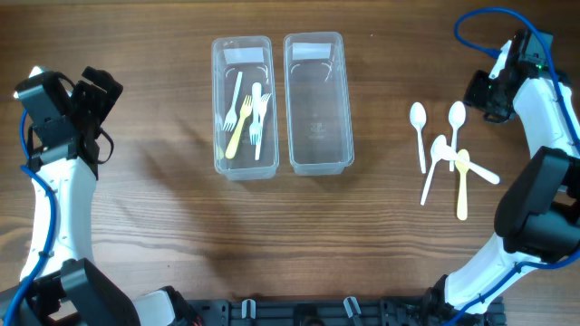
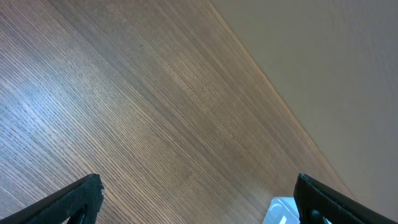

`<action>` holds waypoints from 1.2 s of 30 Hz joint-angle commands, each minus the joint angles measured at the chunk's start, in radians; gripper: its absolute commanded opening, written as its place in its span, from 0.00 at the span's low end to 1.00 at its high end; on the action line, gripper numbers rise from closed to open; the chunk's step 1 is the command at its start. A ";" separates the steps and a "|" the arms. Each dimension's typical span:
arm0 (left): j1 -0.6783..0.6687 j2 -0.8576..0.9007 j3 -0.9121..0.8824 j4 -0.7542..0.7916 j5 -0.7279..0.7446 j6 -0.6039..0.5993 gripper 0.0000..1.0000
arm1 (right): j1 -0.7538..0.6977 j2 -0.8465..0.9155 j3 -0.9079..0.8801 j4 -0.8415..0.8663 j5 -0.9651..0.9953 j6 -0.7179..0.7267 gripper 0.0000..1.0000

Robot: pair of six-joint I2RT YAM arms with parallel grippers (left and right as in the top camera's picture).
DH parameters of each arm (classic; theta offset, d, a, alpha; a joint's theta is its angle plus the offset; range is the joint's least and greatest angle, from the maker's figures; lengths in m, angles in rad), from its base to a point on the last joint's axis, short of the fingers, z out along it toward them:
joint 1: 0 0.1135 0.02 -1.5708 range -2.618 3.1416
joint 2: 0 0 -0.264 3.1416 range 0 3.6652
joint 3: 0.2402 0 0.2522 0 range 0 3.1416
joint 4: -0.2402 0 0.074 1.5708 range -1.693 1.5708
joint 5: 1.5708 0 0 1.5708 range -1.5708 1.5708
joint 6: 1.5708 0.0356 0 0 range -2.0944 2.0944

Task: Pack container
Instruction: 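Reach the right gripper to the white spoons and grasp one, then carry the white spoon into the right container and release it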

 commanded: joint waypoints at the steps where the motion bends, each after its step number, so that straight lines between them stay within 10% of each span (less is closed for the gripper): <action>1: 0.004 -0.014 0.018 0.002 0.001 -0.006 1.00 | 0.000 0.050 -0.003 -0.023 0.039 0.028 0.42; 10: 0.004 -0.014 0.018 0.002 0.001 -0.006 1.00 | 0.000 0.146 -0.003 -0.080 0.037 0.005 0.43; 20: 0.004 -0.014 0.018 0.002 0.001 -0.006 1.00 | 0.000 0.146 -0.003 -0.061 -0.045 -0.070 0.70; 36: 0.004 -0.014 0.018 0.002 0.001 -0.006 1.00 | 0.000 0.146 -0.021 -0.183 -0.044 -0.113 0.34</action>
